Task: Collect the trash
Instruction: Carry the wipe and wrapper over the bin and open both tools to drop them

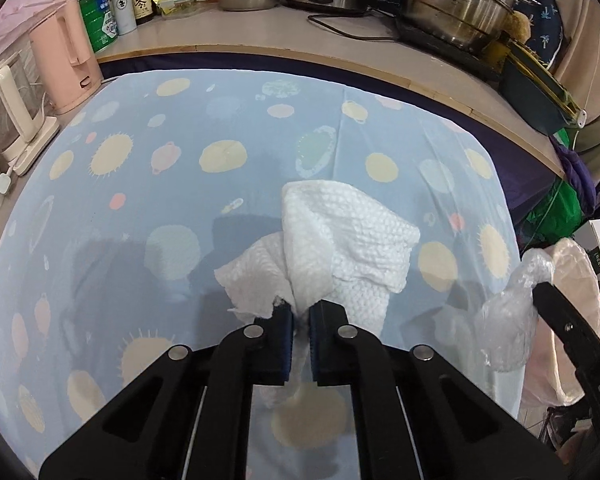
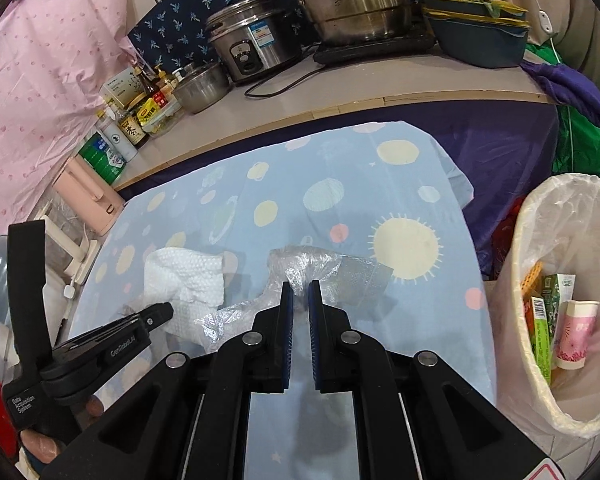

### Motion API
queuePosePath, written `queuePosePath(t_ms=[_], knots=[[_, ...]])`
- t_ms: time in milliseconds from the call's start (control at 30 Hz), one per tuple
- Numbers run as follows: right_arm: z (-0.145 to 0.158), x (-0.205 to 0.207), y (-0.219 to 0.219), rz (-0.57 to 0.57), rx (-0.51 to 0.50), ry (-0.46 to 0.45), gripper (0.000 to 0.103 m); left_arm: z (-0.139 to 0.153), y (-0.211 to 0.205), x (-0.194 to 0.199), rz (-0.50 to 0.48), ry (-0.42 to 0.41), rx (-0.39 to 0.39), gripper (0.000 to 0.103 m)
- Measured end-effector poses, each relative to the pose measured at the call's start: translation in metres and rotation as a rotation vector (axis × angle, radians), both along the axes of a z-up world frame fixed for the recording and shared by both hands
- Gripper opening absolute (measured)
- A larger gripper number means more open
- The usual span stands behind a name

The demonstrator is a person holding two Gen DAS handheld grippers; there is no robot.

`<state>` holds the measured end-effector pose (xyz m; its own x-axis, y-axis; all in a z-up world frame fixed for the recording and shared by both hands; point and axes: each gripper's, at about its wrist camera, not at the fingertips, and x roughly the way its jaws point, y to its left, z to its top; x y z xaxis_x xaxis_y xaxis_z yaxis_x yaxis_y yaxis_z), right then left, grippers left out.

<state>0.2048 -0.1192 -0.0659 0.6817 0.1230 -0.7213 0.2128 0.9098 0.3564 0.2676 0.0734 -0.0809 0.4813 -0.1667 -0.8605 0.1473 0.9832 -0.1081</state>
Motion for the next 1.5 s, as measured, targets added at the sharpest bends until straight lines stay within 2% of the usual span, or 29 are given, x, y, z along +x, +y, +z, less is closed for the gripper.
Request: queuePosePath(t_ms=[300,533,767,1000,1167,1500], knots=[[0.021,-0.071,-0.062,-0.114,0.001,-0.058,0.007,0.025,-0.036,-0.073,-0.105,-0.014,-0.017,0.006],[0.018,-0.131,-0.124,-0.263,0.008,-0.058,0.007,0.033,-0.090,-0.120,-0.249,-0.020,-0.021,0.006],[0.006,-0.178,-0.178,-0.406,0.006,-0.044,0.007,0.041,-0.144,-0.147,-0.373,-0.035,-0.010,0.006],[-0.004,-0.190,-0.209,-0.464,-0.002,-0.036,0.007,0.046,-0.200,-0.148,-0.441,-0.069,0.037,0.006],[-0.007,-0.189,-0.221,-0.476,0.022,-0.046,0.007,0.039,-0.242,-0.137,-0.466,-0.057,0.067,0.006],[-0.014,-0.190,-0.247,-0.526,0.049,-0.042,0.008,-0.005,-0.300,-0.110,-0.473,0.004,0.156,0.007]])
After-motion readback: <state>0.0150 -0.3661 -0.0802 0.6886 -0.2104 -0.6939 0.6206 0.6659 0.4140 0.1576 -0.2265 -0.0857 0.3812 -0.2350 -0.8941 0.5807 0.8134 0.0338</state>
